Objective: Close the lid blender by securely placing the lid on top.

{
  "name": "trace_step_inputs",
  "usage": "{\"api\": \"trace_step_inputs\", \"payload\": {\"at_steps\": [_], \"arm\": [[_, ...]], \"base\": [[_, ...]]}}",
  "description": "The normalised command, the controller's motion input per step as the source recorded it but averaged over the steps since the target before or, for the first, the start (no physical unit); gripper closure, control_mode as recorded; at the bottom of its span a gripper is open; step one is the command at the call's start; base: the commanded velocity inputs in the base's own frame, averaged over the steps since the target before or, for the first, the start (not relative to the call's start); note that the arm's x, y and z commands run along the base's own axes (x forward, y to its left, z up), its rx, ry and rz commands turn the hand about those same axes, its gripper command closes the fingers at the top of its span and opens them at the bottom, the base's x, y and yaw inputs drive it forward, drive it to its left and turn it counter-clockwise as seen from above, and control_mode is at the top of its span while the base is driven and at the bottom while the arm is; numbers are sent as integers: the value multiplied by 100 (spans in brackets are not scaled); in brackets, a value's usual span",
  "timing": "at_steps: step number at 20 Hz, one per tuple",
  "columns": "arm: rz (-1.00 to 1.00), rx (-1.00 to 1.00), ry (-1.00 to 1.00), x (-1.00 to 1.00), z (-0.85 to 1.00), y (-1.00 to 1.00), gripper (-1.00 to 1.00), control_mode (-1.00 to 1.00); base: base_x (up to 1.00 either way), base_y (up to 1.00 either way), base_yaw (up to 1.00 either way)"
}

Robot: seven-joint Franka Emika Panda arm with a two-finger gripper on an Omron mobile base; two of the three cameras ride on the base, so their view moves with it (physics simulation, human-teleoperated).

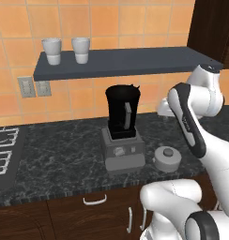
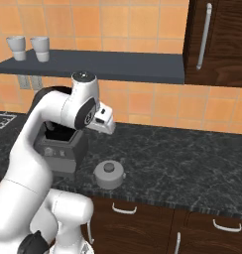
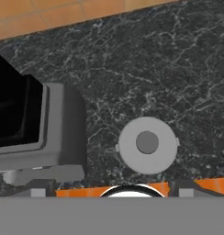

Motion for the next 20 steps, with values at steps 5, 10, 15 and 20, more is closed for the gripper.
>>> {"api": "trace_step_inputs", "payload": {"at_steps": [5, 10, 15, 20], "arm": [[-6, -7, 6, 0, -65, -22, -100, -100], [-2, -5, 22, 2, -49, -4, -100, -100], [0, 0, 11, 4, -32, 0, -100, -100], [0, 0, 5, 1, -35, -13, -100, -100]], "base": [[0, 0, 0], [0, 0, 0], [0, 0, 0], [0, 0, 0]]}}
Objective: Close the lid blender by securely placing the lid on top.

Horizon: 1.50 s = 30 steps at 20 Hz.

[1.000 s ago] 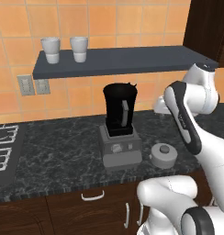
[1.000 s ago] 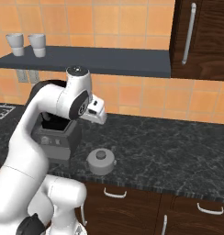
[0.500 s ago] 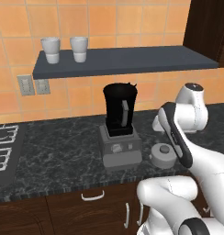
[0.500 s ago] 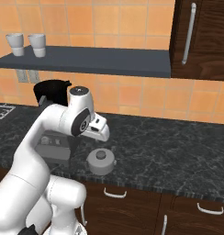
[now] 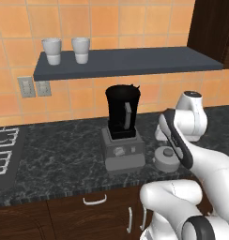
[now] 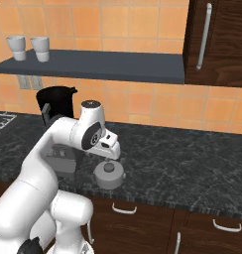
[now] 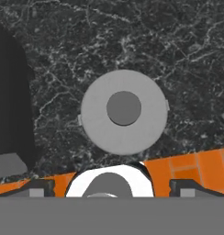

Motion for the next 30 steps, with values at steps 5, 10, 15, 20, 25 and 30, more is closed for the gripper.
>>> {"api": "trace_step_inputs", "payload": {"at_steps": [5, 10, 15, 20, 25, 30], "arm": [[0, 0, 1, 4, -40, -29, -100, -100], [0, 0, 0, 17, -37, -14, -100, -100], [0, 0, 0, 18, -34, -1, -100, -100], [0, 0, 1, 28, -27, 0, -100, -100], [0, 0, 2, 33, -17, 0, -100, -100], [0, 0, 3, 24, -16, 0, -100, -100]], "base": [[0, 0, 0], [0, 0, 0], [0, 0, 0], [0, 0, 0], [0, 0, 0], [0, 0, 0]]}}
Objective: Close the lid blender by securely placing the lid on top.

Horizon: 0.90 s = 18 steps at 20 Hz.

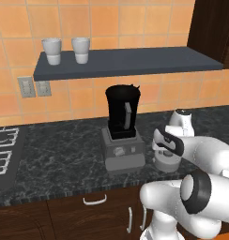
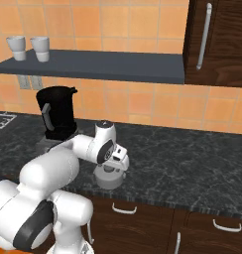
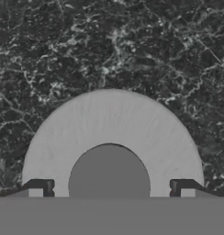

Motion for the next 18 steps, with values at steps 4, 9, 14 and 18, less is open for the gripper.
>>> {"api": "trace_step_inputs", "payload": {"at_steps": [4, 9, 14, 18], "arm": [[0, 0, 5, 4, -23, 0, -100, -100], [0, -1, 0, -7, -35, 0, 100, -100], [0, 0, 0, -11, -15, 2, 100, -100], [0, 0, -1, -23, 17, 8, 100, -100]], "base": [[0, 0, 0], [0, 0, 0], [0, 0, 0], [0, 0, 0]]}}
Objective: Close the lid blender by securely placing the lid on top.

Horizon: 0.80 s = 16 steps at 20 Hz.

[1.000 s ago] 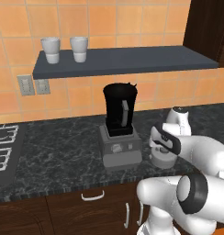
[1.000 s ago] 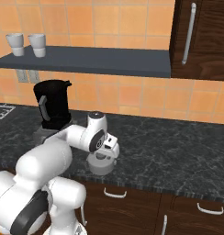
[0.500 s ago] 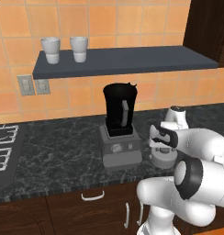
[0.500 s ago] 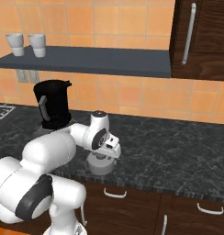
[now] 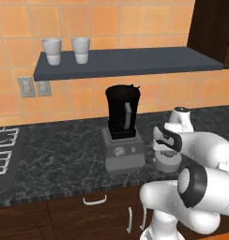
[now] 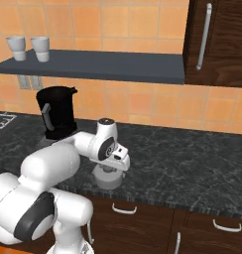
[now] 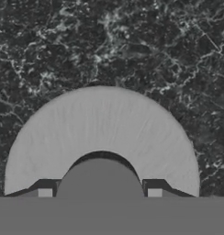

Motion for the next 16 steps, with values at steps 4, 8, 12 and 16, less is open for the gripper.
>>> {"api": "trace_step_inputs", "payload": {"at_steps": [4, 8, 12, 16], "arm": [[-3, 0, -2, -10, 71, 4, 100, -100], [-3, 0, -9, -18, 100, 0, 100, -100], [-5, -1, -9, -31, 100, 0, 100, -100], [-4, 0, -14, -38, 93, 0, 100, -100]], "base": [[0, 0, 0], [0, 0, 0], [0, 0, 0], [0, 0, 0]]}}
